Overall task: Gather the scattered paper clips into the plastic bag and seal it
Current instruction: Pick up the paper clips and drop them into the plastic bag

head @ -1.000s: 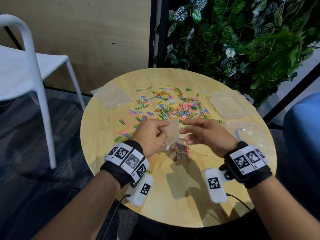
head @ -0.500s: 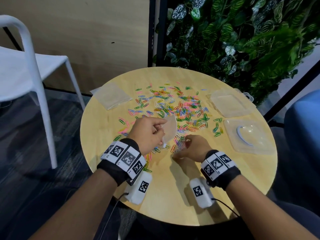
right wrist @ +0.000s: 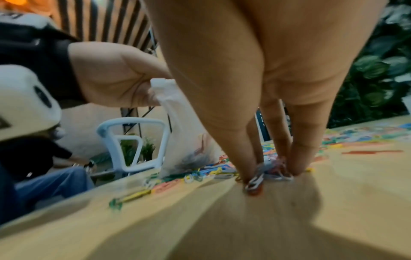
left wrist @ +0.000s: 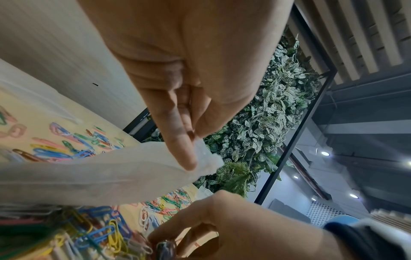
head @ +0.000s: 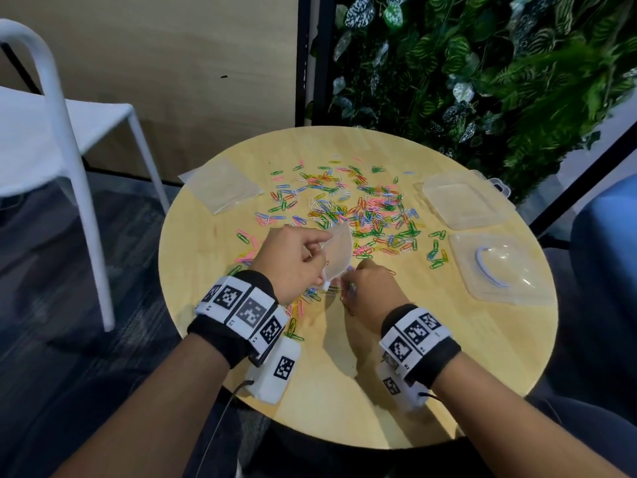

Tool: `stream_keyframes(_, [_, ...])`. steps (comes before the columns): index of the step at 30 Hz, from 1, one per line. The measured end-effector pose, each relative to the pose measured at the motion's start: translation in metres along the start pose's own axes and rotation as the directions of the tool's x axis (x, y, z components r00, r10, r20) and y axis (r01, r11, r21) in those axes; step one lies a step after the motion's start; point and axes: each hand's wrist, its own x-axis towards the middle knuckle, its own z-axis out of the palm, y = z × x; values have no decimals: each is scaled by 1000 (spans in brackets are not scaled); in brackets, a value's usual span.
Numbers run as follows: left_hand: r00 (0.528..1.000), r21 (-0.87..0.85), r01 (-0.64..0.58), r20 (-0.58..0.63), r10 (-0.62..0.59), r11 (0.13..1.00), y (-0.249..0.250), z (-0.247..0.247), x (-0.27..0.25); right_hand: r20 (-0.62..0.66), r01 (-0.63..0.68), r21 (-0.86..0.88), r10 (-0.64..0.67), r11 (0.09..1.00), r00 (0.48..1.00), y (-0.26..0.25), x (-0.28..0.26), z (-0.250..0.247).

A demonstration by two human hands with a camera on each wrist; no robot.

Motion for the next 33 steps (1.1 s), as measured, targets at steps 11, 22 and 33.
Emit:
stream_keyframes(11, [1000,-25,22,-19,-23,999,-2,-4,-1,102,-307,562,304,768,947,66,8,-24])
stream_keyframes(22, [997,7,68,29,-68,998,1,7,-1,289,-296,913,-67,-281,955,25,-5,-58])
stream_keyframes(33, [998,58,-46,-36,49,997,4,2,4,-316,176,621,39,764,948,1,-20,-58])
